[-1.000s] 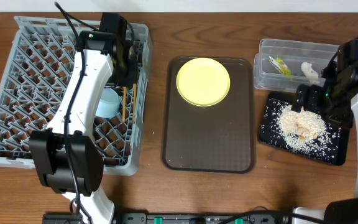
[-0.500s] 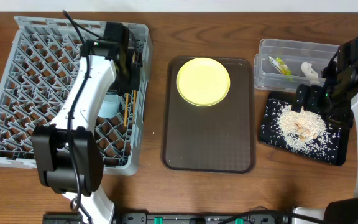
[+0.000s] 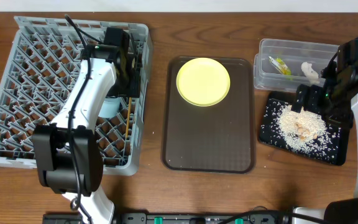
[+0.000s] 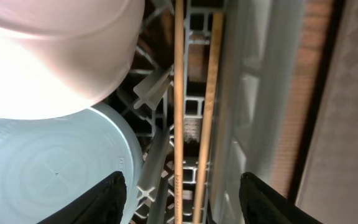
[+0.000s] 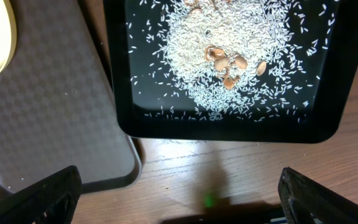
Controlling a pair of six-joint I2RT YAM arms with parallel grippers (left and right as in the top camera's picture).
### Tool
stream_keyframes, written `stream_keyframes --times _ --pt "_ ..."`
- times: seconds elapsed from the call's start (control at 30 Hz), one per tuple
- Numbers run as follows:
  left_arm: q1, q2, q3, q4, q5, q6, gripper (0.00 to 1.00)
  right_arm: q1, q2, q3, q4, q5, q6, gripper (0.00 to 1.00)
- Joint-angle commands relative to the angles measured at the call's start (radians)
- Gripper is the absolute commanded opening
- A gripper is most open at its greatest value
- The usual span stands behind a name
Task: Sort waste into correct bins and load items into the dishwasher
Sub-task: 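Move the left gripper to the yellow plate and grasp its rim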
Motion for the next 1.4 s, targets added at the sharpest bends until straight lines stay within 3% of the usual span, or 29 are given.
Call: stream_keyframes --times 0.0,0.27,0.63,0.8,1.1,1.27,1.37 --pt "-0.044 -0.092 0.042 0.019 0.011 0.003 0.61 -0.002 -0.008 0.013 0.003 -0.005 0.0 0.99" --pt "-0.232 -0.124 0.034 0.198 0.011 0.013 0.61 -0.002 -0.008 0.013 0.005 -0.005 0.0 0.99" --pt "-0.487 0.092 0.027 0.365 -0.002 0.188 0.59 -0.002 -0.008 0.013 0.004 -0.005 0.0 0.99" --pt "-0.548 0.191 0.027 0.419 -0.085 0.248 0.59 -0.002 -0.008 0.013 0.003 -0.005 0.0 0.99" --pt "-0.581 0.298 0.027 0.461 -0.087 0.261 0.58 -0.002 -0.008 0.013 0.004 -0.005 0.0 0.99" --pt "-0.599 0.328 0.025 0.453 -0.087 0.261 0.52 -0.002 -0.008 0.013 0.005 -0.005 0.0 0.99" --pt "-0.612 0.338 0.024 0.451 -0.088 0.261 0.38 -0.002 -0.008 0.013 0.006 -0.005 0.0 0.99"
